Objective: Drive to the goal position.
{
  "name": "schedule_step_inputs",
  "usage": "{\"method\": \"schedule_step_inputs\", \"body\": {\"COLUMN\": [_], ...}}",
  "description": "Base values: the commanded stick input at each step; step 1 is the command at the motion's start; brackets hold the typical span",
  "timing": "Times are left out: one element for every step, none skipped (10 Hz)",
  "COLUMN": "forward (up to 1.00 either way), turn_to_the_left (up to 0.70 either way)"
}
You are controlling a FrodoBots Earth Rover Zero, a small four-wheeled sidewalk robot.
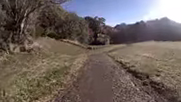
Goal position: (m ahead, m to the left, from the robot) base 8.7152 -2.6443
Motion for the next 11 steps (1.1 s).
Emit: {"method": "schedule_step_inputs", "body": {"forward": [0.60,0.60,0.60,0.60,0.60,0.60,0.60,0.60,0.60,0.60,0.60], "turn_to_the_left": [0.00,0.00,0.00,0.00,0.00,0.00,0.00,0.00,0.00,0.00,0.00]}}
